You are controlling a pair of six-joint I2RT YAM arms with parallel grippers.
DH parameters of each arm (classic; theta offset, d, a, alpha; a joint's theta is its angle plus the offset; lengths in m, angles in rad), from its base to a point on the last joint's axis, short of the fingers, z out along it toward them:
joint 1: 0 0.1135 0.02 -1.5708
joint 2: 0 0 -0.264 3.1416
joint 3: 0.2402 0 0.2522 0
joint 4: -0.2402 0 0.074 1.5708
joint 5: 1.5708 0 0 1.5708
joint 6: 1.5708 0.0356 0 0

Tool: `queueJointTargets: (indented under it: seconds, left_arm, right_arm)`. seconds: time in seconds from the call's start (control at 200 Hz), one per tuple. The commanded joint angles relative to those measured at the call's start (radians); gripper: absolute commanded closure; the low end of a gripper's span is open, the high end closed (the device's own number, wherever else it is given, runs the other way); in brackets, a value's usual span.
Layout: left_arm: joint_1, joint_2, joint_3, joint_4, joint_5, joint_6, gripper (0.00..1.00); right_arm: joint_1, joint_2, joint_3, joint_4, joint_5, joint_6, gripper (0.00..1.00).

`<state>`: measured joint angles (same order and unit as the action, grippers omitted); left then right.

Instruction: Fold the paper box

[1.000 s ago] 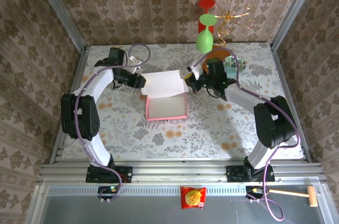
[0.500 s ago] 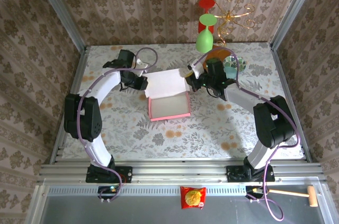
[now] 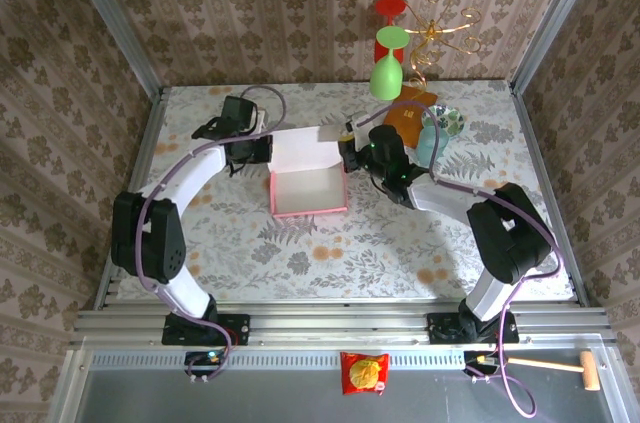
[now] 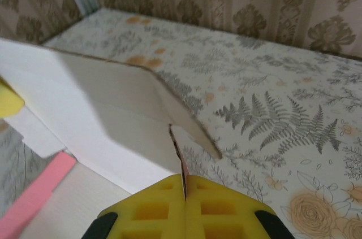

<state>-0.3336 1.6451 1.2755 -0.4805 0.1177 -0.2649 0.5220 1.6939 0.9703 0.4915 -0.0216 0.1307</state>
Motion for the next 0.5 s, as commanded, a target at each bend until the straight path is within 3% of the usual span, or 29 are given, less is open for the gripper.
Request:
queueJointTargets:
  seconds: [0.0, 0.495]
  left_arm:
    - [-0.004, -0.072, -0.055, 0.202, -0.018, -0.124, 1.0]
    - [-0.02, -0.109, -0.265, 0.552, -0.032, -0.068, 1.0]
  right_arm:
    - [0.004, 0.045, -0.021, 0.203, 0.084, 0.15, 1.0]
    - [0.016, 0.218, -0.047, 0.409, 0.062, 0.205, 1.0]
